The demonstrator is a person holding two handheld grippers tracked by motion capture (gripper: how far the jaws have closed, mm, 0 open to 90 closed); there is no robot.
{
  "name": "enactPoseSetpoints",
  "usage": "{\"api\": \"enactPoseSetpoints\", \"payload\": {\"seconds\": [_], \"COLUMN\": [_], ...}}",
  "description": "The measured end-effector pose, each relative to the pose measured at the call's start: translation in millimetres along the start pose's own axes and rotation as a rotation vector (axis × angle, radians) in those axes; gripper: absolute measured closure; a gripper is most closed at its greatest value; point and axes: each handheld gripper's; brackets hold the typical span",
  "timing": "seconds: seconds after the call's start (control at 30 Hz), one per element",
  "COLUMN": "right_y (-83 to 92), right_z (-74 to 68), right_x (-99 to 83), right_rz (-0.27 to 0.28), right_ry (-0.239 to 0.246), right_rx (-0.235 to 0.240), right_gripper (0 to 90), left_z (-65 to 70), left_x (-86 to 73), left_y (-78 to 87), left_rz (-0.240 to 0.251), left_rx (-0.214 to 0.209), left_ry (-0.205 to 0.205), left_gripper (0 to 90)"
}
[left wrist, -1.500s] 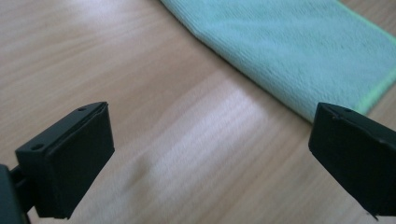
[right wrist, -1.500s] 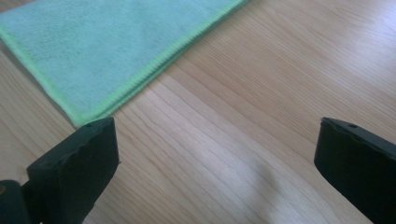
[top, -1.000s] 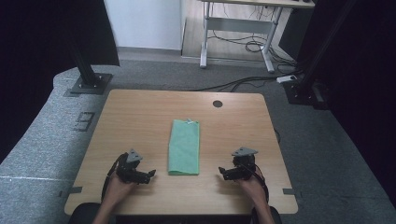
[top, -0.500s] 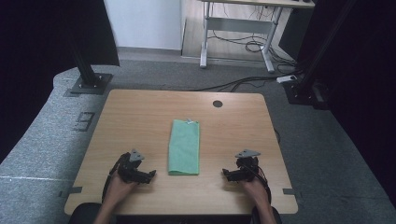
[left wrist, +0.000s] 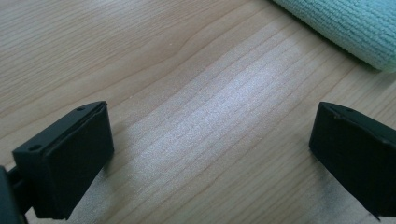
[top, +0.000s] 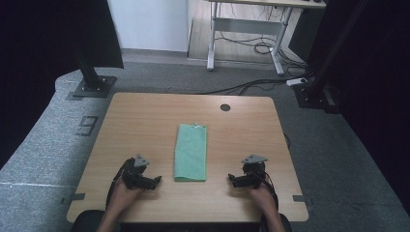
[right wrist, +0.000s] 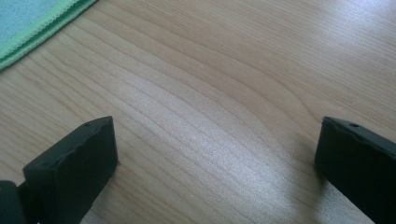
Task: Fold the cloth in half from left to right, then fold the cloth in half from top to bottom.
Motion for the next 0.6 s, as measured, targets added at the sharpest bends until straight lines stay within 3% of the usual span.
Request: {"api": "enactPoseSetpoints", "payload": {"seconds": [0.6], "right_y": [-0.7], "right_z": [-1.5], "right_x": [1.6], "right_rz": [-0.005], "right_ry": [-0.006], "right_rx": [-0.007], "right_gripper": [0.0], "left_z": [0.0], "left_x": [0.0], "left_y": [-0.1], "left_rz": [0.0], "left_rx": [0.001], "left_ry": [0.001], "left_gripper": [0.0]}}
Point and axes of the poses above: each handheld gripper's, and its own axes: y roughly backward along the jaws, x roughly out of its top, z roughly to its right, and after that the axes turned 6 degrees about -y, right-handed
